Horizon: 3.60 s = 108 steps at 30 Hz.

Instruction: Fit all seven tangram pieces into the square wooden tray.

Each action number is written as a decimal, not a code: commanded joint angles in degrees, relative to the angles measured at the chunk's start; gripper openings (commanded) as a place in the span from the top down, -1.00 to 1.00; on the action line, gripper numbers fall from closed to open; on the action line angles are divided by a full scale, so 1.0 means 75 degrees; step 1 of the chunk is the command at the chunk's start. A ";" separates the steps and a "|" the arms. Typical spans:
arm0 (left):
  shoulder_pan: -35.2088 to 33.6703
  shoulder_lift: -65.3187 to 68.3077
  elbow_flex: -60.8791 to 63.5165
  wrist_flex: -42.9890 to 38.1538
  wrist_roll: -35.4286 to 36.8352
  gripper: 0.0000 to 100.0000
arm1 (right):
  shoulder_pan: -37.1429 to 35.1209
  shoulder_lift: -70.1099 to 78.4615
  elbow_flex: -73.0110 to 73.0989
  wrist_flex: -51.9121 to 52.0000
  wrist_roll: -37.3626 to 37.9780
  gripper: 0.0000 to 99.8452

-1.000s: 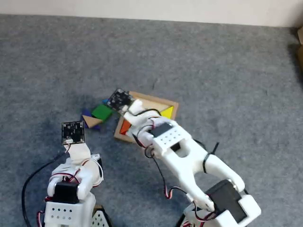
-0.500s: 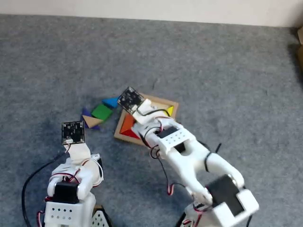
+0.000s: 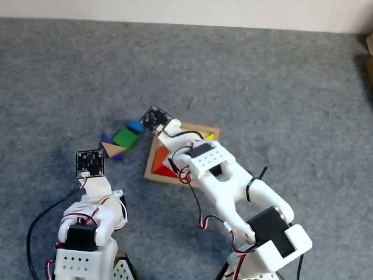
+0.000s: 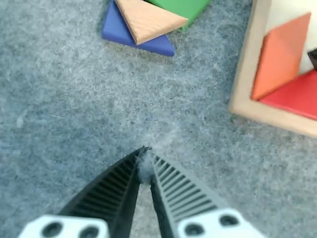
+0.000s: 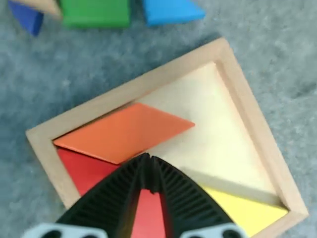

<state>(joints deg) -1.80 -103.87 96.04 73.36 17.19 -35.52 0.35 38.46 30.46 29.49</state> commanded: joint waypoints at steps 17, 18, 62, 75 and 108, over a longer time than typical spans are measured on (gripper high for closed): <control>-0.0053 -0.0029 0.0147 0.0035 -0.0047 0.99 | -0.0029 -0.1600 -0.0205 0.1155 0.0399 0.99; -0.0053 -0.0029 0.0147 0.0035 -0.0047 0.99 | -0.0041 -0.1577 -0.0193 0.1049 0.0387 0.99; -0.0053 -0.0029 0.0147 0.0035 -0.0047 0.99 | 0.1424 -0.8176 0.3933 0.1401 -0.4407 0.99; -0.0053 -0.0029 0.0147 0.0035 -0.0047 0.99 | 0.2760 -1.2372 0.7215 0.1424 -0.4782 0.99; 0.1600 -0.0064 0.0147 0.0328 -0.0059 0.99 | 0.3253 -1.4095 0.8504 0.5339 -0.4747 0.99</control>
<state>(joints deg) 6.55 -103.87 96.04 73.80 17.27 -11.60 -104.18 96.04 70.11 -5.93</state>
